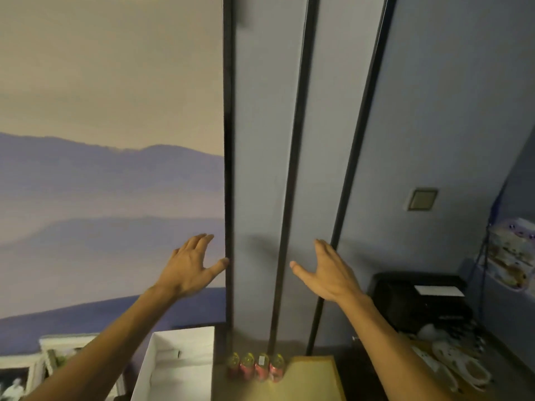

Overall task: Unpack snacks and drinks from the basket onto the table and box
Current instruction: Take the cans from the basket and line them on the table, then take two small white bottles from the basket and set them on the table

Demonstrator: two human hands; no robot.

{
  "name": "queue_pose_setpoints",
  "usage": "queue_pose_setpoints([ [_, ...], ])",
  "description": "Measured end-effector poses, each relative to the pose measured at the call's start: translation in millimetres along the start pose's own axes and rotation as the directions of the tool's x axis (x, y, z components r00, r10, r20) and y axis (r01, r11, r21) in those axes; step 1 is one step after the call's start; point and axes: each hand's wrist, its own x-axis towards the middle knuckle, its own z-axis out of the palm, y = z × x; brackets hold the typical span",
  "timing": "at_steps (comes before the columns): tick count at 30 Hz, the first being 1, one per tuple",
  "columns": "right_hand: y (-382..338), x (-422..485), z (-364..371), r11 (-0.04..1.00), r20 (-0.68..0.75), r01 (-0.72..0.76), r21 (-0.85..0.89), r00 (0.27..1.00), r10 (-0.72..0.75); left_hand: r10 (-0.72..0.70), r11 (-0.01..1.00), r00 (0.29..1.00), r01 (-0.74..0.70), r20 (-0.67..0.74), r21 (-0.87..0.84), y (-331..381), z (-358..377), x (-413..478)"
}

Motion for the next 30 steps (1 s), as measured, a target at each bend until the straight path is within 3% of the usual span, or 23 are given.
queue_pose_setpoints([
  [9, -41.3, -60.6, -29.3, 0.990, 0.023, 0.144, -0.010, 0.989, -0.144, -0.128, 0.987, 0.983, 0.140, -0.135, 0.082, 22.6, -68.1, -120.5],
  [16, -141.4, -106.1, -0.1, 0.933, 0.074, 0.357, 0.035, 0.931, -0.359, -0.293, 0.935, 0.920, 0.333, -0.259, 0.126, -18.3, -133.4, -238.1],
  [22, -266.0, -153.1, 51.4, 0.849, 0.160, 0.514, 0.123, 0.834, -0.528, -0.489, 0.816, 0.798, 0.561, -0.353, 0.138, -94.0, -198.8, -352.2],
  [30, -440.1, -229.9, 139.2, 0.728, 0.255, 0.651, 0.217, 0.682, -0.686, -0.672, 0.646, 0.622, 0.758, -0.401, 0.092, -198.9, -264.7, -500.8],
])
